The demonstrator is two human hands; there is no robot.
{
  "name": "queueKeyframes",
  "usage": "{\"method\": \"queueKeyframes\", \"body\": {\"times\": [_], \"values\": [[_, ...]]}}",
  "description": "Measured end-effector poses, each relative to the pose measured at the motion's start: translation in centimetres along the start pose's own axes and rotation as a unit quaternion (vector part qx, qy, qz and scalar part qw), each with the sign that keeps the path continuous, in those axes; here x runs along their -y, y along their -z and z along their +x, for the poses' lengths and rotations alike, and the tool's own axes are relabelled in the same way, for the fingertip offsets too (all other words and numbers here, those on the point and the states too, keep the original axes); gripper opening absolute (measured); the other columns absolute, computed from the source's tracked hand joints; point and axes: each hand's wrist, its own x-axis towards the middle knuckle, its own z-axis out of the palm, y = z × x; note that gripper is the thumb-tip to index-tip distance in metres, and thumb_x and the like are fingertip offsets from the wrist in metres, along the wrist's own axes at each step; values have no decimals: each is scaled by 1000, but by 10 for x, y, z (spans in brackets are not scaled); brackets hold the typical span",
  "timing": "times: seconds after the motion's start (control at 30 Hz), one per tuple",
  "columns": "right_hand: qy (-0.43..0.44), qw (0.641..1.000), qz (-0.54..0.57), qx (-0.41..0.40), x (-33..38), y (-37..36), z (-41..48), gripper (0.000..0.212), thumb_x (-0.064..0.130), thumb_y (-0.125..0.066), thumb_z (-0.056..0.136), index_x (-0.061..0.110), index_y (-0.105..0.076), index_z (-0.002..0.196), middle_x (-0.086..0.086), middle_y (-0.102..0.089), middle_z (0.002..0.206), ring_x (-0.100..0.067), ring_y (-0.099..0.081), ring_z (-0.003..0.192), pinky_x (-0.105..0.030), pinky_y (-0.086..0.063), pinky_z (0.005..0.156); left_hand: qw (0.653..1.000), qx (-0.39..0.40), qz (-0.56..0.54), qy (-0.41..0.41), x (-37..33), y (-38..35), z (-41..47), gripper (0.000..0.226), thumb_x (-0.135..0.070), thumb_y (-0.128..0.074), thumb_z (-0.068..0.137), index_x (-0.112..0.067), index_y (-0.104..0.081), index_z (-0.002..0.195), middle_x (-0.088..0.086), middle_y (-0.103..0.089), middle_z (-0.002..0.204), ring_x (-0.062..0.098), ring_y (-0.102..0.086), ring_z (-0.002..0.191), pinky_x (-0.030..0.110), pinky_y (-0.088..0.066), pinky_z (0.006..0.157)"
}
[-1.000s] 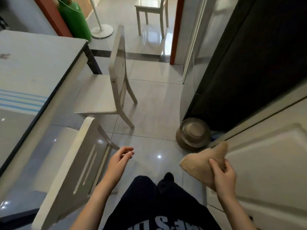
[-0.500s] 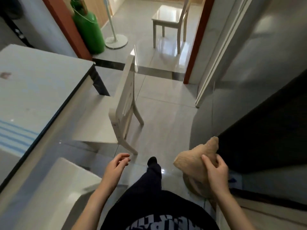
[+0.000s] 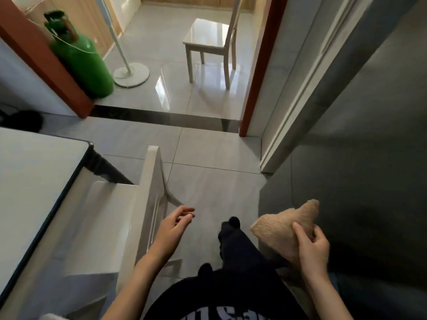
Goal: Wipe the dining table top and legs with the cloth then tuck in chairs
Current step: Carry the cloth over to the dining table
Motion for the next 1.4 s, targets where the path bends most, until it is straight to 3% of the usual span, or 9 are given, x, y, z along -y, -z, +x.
{"method": "queueKeyframes", "body": {"times": [0.17, 0.33, 0.43, 0.57, 0.67, 0.93, 1.07, 1.27, 1.4], "values": [[-12, 1000, 23, -11, 42, -48, 96, 32, 23, -66, 90, 13, -62, 121, -6, -66, 113, -22, -63, 104, -39, -50, 92, 999, -12, 1, 35, -29, -2, 97, 28, -38, -51, 80, -26, -66, 101, -2, -71, 98, 12, -66, 93, 28, -50, 84], [-2, 999, 34, 11, 113, -97, 186, 30, 22, -65, 91, 20, -60, 120, -2, -64, 112, -22, -62, 105, -42, -51, 94, 998, -52, 4, 28, -83, 11, 182, 37, -48, -51, 79, -26, -64, 106, -5, -70, 102, 11, -65, 95, 28, -50, 85], [7, 998, 35, 44, 155, -131, 231, 34, 21, -63, 92, 17, -58, 125, -2, -63, 113, -21, -61, 108, -42, -50, 97, 996, -83, 3, 30, -107, 20, 230, 28, -33, -50, 92, -19, -62, 114, -3, -68, 106, 10, -64, 98, 25, -49, 85], [42, 995, 5, 95, 193, -181, 284, 20, 17, -62, 93, 19, -59, 112, 5, -63, 101, -16, -61, 100, -37, -51, 90, 992, -114, -3, 47, -122, 33, 288, 40, -45, -47, 82, -22, -62, 112, -4, -68, 105, 13, -64, 98, 31, -51, 87], [66, 991, -31, 113, 210, -222, 325, 20, 16, -64, 91, 12, -63, 111, -6, -67, 102, -18, -63, 98, -32, -52, 82, 989, -134, -17, 67, -124, 48, 334, 38, -51, -48, 76, -30, -62, 104, -2, -68, 104, 17, -64, 97, 35, -51, 88], [70, 987, -68, 125, 268, -341, 433, 11, 13, -65, 90, 11, -67, 101, -9, -71, 95, -26, -67, 93, -40, -53, 83, 981, -148, -31, 124, -138, 103, 476, 16, -19, -50, 96, -29, -61, 99, 2, -67, 103, 20, -63, 98, 35, -50, 86], [81, 983, -78, 142, 312, -397, 479, 11, 13, -64, 91, 12, -66, 102, -4, -70, 93, -23, -66, 91, -31, -52, 74, 981, -152, -33, 116, -174, 132, 547, 15, -18, -50, 96, -28, -62, 97, 1, -67, 100, 18, -63, 94, 35, -52, 86], [90, 975, -110, 171, 371, -472, 555, 9, 20, -64, 91, 15, -66, 98, -4, -71, 97, -22, -67, 94, -42, -54, 86, 977, -180, -42, 105, -227, 168, 633, 17, -22, -48, 97, -24, -62, 107, -2, -65, 104, 13, -61, 98, 30, -51, 88], [94, 961, -162, 203, 395, -534, 615, 48, 41, -69, 83, 6, -63, 113, -13, -68, 113, -32, -61, 112, -49, -48, 99, 965, -228, -58, 118, -241, 184, 679, 17, -23, -47, 97, -27, -62, 104, -2, -65, 104, 12, -61, 98, 29, -51, 88]]}}
